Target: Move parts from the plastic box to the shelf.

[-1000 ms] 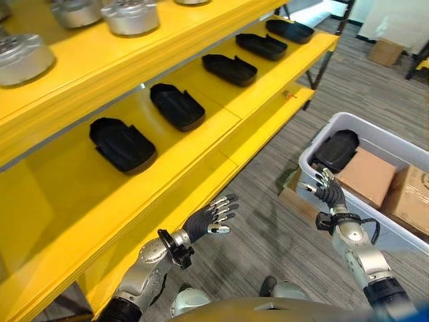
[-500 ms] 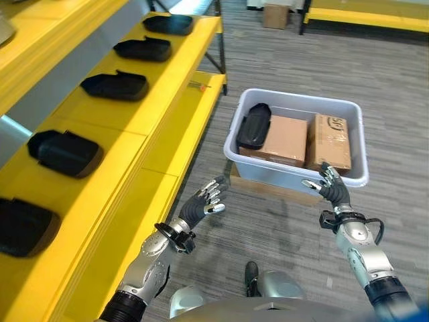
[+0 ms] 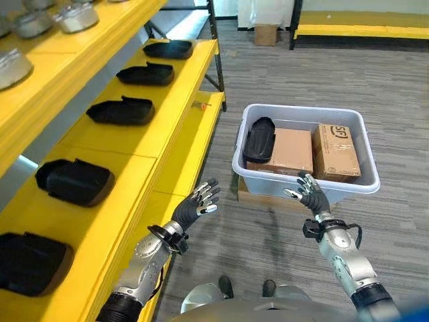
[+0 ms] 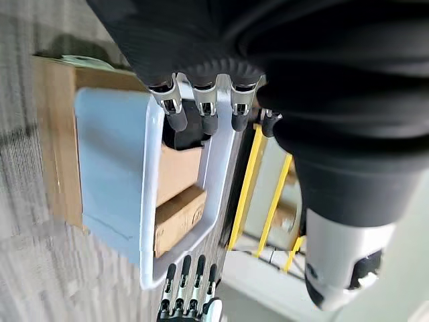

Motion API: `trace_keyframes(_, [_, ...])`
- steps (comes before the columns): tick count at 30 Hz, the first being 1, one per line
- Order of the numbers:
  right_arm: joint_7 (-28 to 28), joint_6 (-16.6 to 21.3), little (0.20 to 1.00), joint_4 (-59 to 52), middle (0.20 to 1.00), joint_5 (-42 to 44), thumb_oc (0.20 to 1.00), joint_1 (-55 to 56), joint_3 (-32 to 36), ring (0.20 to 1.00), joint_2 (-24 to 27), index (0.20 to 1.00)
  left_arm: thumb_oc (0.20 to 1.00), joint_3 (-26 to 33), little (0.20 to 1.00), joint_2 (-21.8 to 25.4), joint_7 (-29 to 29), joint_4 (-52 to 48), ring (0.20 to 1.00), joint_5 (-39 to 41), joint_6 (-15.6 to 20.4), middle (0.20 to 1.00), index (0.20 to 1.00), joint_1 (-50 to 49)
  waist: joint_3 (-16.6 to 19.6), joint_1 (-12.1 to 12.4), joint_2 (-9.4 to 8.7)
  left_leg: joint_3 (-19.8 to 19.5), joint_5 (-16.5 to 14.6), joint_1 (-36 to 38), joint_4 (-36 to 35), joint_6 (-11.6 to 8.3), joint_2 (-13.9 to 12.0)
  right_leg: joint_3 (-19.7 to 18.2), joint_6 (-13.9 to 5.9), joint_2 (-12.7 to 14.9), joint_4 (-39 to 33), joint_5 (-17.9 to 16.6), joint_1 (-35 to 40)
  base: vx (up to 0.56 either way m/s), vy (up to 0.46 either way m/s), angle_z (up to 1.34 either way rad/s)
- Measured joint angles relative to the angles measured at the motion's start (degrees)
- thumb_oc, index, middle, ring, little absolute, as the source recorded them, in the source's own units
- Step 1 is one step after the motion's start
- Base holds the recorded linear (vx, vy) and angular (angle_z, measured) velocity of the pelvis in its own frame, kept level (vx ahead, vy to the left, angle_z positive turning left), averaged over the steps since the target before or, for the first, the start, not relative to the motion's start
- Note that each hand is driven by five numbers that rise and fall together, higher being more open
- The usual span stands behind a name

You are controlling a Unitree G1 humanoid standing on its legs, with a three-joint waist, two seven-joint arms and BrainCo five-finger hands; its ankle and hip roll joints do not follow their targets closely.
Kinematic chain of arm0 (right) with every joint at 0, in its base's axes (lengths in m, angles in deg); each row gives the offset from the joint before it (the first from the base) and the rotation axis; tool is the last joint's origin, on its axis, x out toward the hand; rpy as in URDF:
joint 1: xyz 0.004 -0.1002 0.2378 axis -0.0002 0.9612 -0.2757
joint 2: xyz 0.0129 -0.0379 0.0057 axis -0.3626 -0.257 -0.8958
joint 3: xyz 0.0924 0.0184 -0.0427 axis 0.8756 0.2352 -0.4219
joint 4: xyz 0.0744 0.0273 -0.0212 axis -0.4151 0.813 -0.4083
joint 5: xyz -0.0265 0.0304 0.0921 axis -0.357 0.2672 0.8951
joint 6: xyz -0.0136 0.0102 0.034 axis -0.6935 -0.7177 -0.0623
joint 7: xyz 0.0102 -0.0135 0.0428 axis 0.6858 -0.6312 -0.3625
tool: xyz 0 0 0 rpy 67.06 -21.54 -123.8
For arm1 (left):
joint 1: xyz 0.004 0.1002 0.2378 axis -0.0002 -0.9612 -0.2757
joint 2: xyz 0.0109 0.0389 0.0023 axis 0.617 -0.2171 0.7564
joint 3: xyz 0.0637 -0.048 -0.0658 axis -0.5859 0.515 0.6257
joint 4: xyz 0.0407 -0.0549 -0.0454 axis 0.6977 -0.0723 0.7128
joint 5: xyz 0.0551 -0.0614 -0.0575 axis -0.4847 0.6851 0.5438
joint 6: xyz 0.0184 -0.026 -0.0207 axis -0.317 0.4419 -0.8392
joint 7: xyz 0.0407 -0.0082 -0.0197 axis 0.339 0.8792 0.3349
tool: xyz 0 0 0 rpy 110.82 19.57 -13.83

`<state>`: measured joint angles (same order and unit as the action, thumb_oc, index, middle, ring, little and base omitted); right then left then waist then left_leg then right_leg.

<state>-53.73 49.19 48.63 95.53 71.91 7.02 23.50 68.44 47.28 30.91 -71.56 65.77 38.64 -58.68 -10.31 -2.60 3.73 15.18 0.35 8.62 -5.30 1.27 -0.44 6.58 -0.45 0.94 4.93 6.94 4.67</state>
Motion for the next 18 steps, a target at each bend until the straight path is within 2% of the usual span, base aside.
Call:
trace_keyframes(4, [-0.2,0.0,1.000,0.0,1.000,0.0,1.000,0.4,0.6,1.000,-0.4,1.000,1.000,0.1,1.000,0.4,0.0,-0.1,1.000,-1.8,0.0,1.000,1.000,0.1,-0.4,-0.1,-1.93,1.0,-0.2,0.1,0.0,0.17,0.3,0.0,-0.91,0.5,0.0,0.4,-0.2,0.07,0.142,-0.09])
trace_keyframes(8, [-0.5,0.0,1.000,-0.1,1.000,0.0,1.000,0.1,-0.1,1.000,-0.6,1.000,1.000,0.0,1.000,0.6,-0.1,-0.1,1.000,-4.1,0.0,1.000,1.000,0.0,-0.4,0.0,-2.22,1.5,-0.4,0.1,0.0,0.21,0.4,0.3,-1.12,0.5,0.3,-0.2,-0.5,0.03,0.124,-0.06])
trace_keyframes(11, [0.1,-0.1,1.000,-0.2,1.000,0.0,1.000,-1.4,-0.6,1.000,-0.7,1.000,1.000,-0.2,1.000,0.6,-0.2,-0.1,1.000,-4.2,0.0,1.000,1.000,0.2,-0.4,0.4,-2.44,2.5,-0.5,0.1,0.0,0.38,0.3,2.9,-1.76,0.3,1.8,-1.1,-1.5,-0.01,0.151,-0.20])
trace_keyframes(13, [0.6,-0.2,1.000,-0.4,1.000,0.0,1.000,-3.5,-1.2,1.000,-1.1,1.000,1.000,-0.7,1.000,0.9,-0.2,0.1,1.000,-4.2,-0.2,1.000,1.000,0.9,-0.6,0.6,-2.59,4.5,-0.5,0.2,0.0,0.39,-0.9,5.6,-3.18,0.3,7.6,-1.7,-5.1,-0.04,0.137,-0.59])
trace_keyframes(14, [0.7,-0.2,1.000,-0.3,1.000,-0.1,1.000,-4.9,-1.5,1.000,-1.4,1.000,1.000,-0.9,1.000,1.5,-0.2,0.4,1.000,-4.2,-0.2,1.000,1.000,1.7,-0.9,1.3,-2.76,6.9,-0.6,0.2,0.6,0.57,-1.7,8.5,-6.44,1.1,14.3,-2.5,-9.0,0.03,0.108,-0.84])
trace_keyframes(15, [0.7,-0.2,1.000,-0.4,1.000,-0.1,1.000,-6.0,-2.2,1.000,-1.5,1.000,1.000,-1.0,1.000,2.6,-0.2,0.8,1.000,-4.2,-0.2,1.000,1.000,2.4,-1.9,1.8,-2.86,8.8,-0.8,0.1,1.8,0.79,-2.7,11.8,-9.04,2.6,19.6,-4.0,-11.7,0.05,0.029,-0.82])
trace_keyframes(16, [0.6,-0.3,1.000,-0.6,1.000,-0.1,1.000,-6.0,-2.4,1.000,-1.2,1.000,1.000,-1.1,1.000,2.9,-0.5,1.9,1.000,-4.3,-0.7,1.000,1.000,2.8,-2.4,1.9,-2.68,9.5,-2.7,0.3,2.5,2.44,-3.0,15.5,-11.22,5.4,25.4,-3.8,-14.8,0.11,-0.130,-0.60])
trace_keyframes(17, [0.5,-0.8,1.000,0.2,1.000,-0.1,1.000,-5.4,-2.4,1.000,-0.9,1.000,1.000,-1.6,1.000,2.3,-1.3,2.6,1.000,-4.3,-1.3,1.000,1.000,2.5,-2.4,2.1,-3.13,10.6,-3.8,0.4,3.1,3.28,-1.6,20.6,-11.75,13.9,31.3,-3.3,-16.3,0.08,-0.245,-0.45])
trace_keyframes(18, [0.5,-1.1,1.000,0.3,1.000,-0.1,1.000,-5.0,-2.3,1.000,-0.9,1.000,1.000,-1.6,1.000,2.3,-1.4,2.2,1.000,-4.3,-1.7,1.000,1.000,1.4,-2.3,2.3,-2.92,11.3,-4.4,0.4,3.0,2.41,-1.5,20.9,-11.84,16.2,27.7,-3.5,-16.1,0.10,-0.304,-0.43])
